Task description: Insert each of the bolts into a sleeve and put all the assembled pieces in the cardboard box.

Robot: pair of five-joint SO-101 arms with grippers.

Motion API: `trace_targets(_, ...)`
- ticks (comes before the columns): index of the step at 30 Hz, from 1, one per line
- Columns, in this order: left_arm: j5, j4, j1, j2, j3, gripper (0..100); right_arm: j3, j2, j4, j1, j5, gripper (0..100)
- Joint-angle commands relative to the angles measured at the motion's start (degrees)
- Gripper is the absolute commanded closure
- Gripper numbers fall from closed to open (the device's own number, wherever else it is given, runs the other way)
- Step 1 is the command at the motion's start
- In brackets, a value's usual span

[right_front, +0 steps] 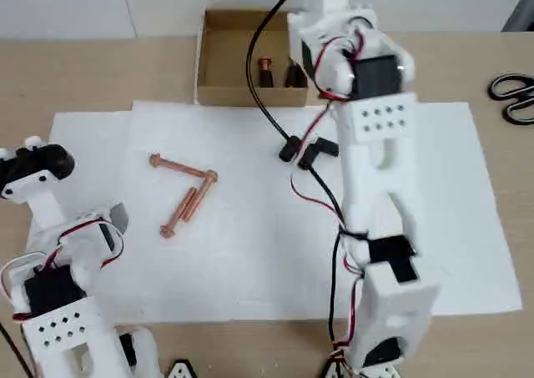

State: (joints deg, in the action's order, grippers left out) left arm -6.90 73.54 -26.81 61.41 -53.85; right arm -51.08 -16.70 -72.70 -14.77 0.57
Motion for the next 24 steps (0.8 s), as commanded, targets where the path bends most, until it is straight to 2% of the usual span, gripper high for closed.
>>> trace_targets(1, 0.4, -0.2, 1.0, 0.2, 0.6, 75, -3.1, 8.1, -11.4, 0.7, 0.6, 79.7)
trace_targets(4, 0.3, -0.1, 4.0, 0.2, 0.3, 75, -2.7, 12.2, -24.1, 0.7, 0.3, 79.6)
trace_targets(5, 0.3, -0.1, 5.0, 0.2, 0.3, 75, -1.9, 13.3, -24.3, 0.7, 0.3, 79.7)
trace_targets(10, 0.3, -0.1, 7.9, 0.2, 0.5, 75, 10.8, 18.9, -23.5, 4.5, 0.6, 79.7)
trace_targets(16, 0.3, 0.0, 7.9, 0.2, 0.3, 75, 28.7, 12.5, -17.3, 5.6, 3.9, 79.7)
trace_targets(24, 0.3, 1.3, 8.0, 0.1, 0.2, 75, 26.5, -4.1, -14.7, 2.5, 11.2, 79.7)
